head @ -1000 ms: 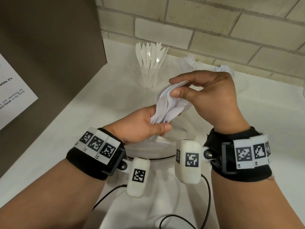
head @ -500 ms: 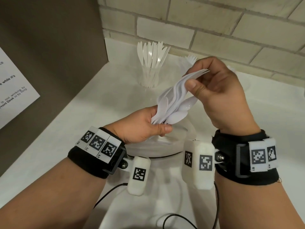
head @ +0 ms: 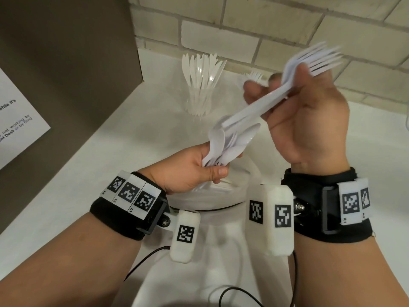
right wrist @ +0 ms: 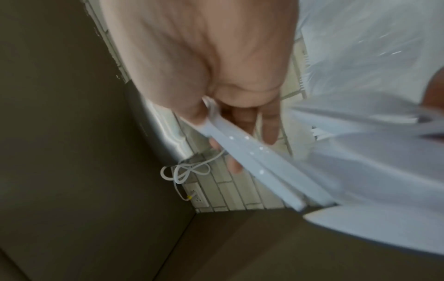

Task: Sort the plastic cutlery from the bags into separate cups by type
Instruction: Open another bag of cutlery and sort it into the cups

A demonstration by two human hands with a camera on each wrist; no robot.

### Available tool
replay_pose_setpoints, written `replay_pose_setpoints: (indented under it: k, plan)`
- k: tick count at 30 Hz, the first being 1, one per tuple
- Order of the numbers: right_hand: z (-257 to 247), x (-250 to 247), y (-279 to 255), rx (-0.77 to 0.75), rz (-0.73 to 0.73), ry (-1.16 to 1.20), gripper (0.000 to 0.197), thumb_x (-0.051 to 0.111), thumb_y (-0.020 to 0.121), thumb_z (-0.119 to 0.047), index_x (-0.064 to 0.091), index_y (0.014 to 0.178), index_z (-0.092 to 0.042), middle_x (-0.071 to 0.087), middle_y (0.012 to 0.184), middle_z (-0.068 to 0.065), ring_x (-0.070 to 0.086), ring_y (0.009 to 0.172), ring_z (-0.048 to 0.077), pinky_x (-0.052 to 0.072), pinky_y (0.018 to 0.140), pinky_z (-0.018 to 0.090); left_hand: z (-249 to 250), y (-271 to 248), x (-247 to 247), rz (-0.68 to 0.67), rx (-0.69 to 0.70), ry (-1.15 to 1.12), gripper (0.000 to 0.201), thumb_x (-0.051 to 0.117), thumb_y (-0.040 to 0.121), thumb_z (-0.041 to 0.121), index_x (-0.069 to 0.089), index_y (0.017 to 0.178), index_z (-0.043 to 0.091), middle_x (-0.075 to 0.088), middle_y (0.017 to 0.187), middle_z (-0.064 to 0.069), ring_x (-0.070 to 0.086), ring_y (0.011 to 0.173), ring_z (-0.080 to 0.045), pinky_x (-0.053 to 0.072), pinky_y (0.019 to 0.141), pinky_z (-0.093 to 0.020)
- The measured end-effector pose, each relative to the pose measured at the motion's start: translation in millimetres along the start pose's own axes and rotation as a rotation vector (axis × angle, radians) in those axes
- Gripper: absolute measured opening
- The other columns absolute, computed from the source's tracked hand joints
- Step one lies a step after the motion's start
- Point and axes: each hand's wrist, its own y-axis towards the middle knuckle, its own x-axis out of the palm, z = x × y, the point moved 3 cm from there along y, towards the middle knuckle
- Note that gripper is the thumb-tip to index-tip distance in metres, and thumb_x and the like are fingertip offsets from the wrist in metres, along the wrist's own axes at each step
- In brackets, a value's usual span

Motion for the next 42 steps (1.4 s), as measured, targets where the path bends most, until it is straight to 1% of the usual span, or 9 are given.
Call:
replay_pose_setpoints:
  k: [4, 9, 17, 22, 29, 33, 35, 37, 42]
  plan:
    - [-19, 0, 5, -0.167, 0.078, 0.039, 0.007, 0.034, 0.102, -0.016, 0.038, 0.106, -0.012, 0.045, 0.07, 0.007, 0.049, 0.047, 0.022, 0.049, 0.059, 0.037, 1, -1, 1, -0.017, -0.003, -0.006, 0.036, 0.056, 0.088, 0.02, 0.055, 0.124, 0.024, 0.056, 0.078, 0.02, 0.054, 0.072, -0.006, 0.045, 0.074, -0.019]
    - [-20, -3, 8, -0.134, 0.124, -0.531, 0.016, 0.048, 0.1, -0.027, 0.05, 0.099, -0.01, 0.055, 0.066, 0.0, 0.036, 0.043, 0.015, 0.032, 0.045, 0.026, 4, -2, 1, -0.022, 0.031, -0.02, 0.035, 0.055, 0.09, 0.019, 0.054, 0.124, 0.024, 0.057, 0.079, 0.017, 0.054, 0.073, -0.008, 0.046, 0.077, -0.023]
    - [0, -5, 1, 0.278, -0.196, -0.978, 0.024, 0.081, 0.072, -0.02, 0.073, 0.093, -0.013, 0.068, 0.065, -0.012, 0.055, 0.049, -0.002, 0.036, 0.041, 0.011, 13, -4, 5, -0.118, 0.043, 0.026, 0.038, 0.051, 0.089, 0.013, 0.049, 0.127, 0.018, 0.06, 0.081, 0.026, 0.053, 0.073, -0.002, 0.05, 0.08, -0.03]
    - [-1, 2, 6, 0.174, -0.3, -1.167, 0.015, 0.076, 0.079, -0.022, 0.072, 0.085, -0.009, 0.073, 0.075, 0.002, 0.065, 0.065, 0.008, 0.047, 0.059, 0.019, 13, -4, 8, -0.118, 0.023, 0.057, 0.034, 0.054, 0.087, 0.014, 0.052, 0.121, 0.02, 0.06, 0.079, 0.029, 0.053, 0.073, -0.006, 0.051, 0.081, -0.033]
    - [-2, -2, 6, 0.206, -0.307, -0.87, 0.02, 0.074, 0.078, -0.005, 0.067, 0.097, -0.001, 0.066, 0.066, -0.013, 0.06, 0.055, 0.0, 0.044, 0.055, 0.008, 11, -4, 10, -0.128, -0.004, 0.009, 0.028, 0.055, 0.088, 0.007, 0.058, 0.1, 0.032, 0.056, 0.074, 0.025, 0.05, 0.073, -0.001, 0.047, 0.076, -0.023]
    - [15, -5, 7, 0.389, -0.377, -0.836, 0.039, 0.081, 0.068, -0.024, 0.066, 0.091, 0.004, 0.065, 0.099, 0.034, 0.057, 0.09, 0.059, 0.045, 0.071, 0.066, 13, -3, 11, -0.139, -0.013, 0.05, 0.024, 0.053, 0.091, -0.004, 0.057, 0.103, 0.016, 0.059, 0.073, 0.031, 0.054, 0.072, 0.004, 0.044, 0.074, -0.014]
    - [15, -4, 6, 0.304, -0.292, -0.718, 0.023, 0.07, 0.081, -0.017, 0.06, 0.087, 0.004, 0.065, 0.102, 0.035, 0.064, 0.071, 0.05, 0.046, 0.057, 0.047, 13, -4, 10, -0.11, -0.006, 0.042, 0.023, 0.055, 0.089, 0.004, 0.057, 0.099, 0.024, 0.056, 0.075, 0.021, 0.052, 0.074, -0.005, 0.047, 0.076, -0.021]
    - [11, 0, 6, 0.213, -0.169, -0.571, 0.015, 0.056, 0.092, -0.008, 0.059, 0.077, -0.008, 0.067, 0.099, 0.031, 0.048, 0.038, 0.017, 0.03, 0.044, 0.026, 10, -4, 8, -0.092, -0.012, 0.038, 0.033, 0.053, 0.09, 0.001, 0.061, 0.094, 0.032, 0.051, 0.078, 0.011, 0.048, 0.075, -0.009, 0.049, 0.079, -0.026]
    - [-9, -15, 19, -0.078, 0.269, -0.35, 0.023, 0.048, 0.09, -0.006, 0.055, 0.069, -0.012, 0.069, 0.066, 0.008, 0.036, 0.044, 0.016, 0.023, 0.045, 0.027, 7, -4, 2, 0.009, -0.039, 0.108, 0.029, 0.053, 0.094, 0.004, 0.057, 0.1, 0.032, 0.06, 0.082, 0.023, 0.058, 0.076, -0.012, 0.052, 0.083, -0.029]
